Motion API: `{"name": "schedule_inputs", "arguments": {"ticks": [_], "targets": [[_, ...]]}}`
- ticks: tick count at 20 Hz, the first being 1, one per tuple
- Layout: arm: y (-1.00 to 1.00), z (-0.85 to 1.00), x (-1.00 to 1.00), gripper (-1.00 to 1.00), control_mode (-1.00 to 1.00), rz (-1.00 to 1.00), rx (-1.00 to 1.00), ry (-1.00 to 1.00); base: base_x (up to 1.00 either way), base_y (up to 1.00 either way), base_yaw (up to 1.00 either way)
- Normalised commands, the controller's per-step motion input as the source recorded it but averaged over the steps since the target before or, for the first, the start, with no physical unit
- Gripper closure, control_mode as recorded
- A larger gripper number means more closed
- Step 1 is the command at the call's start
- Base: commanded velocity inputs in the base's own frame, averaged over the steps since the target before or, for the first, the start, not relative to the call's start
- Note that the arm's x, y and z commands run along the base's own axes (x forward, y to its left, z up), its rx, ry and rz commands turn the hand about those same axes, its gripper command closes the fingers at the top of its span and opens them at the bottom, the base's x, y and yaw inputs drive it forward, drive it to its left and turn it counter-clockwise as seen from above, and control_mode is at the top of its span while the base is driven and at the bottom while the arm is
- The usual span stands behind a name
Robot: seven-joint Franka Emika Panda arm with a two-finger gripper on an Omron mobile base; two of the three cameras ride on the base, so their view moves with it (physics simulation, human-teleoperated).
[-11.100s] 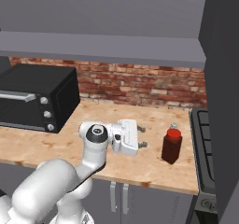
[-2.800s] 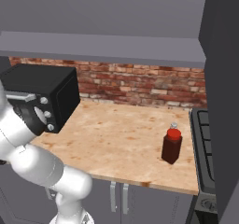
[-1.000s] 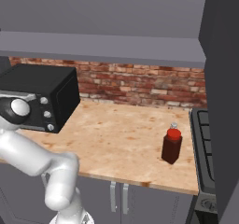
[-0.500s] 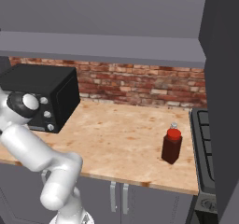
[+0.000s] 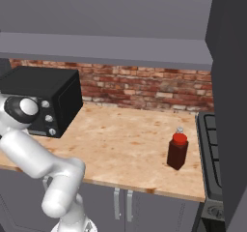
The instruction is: Collect the paprika, ketchup, and shaker from the cabinet and place them next to the stove.
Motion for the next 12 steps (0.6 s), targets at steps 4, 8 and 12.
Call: {"name": "schedule_inputs", "arguments": {"ticks": [4, 8, 12], "targets": [[0.02, 0.03, 0.13, -1.0, -1.0, -0.02, 0.0, 0.0, 0.0, 0.0, 0.0], [0.04, 0.05, 0.12, -1.0, -1.0, -0.03, 0.0, 0.0, 0.0, 0.0, 0.0], [0.14, 0.01, 0.06, -1.0, -1.0, -0.03, 0.0, 0.0, 0.0, 0.0, 0.0]]}}
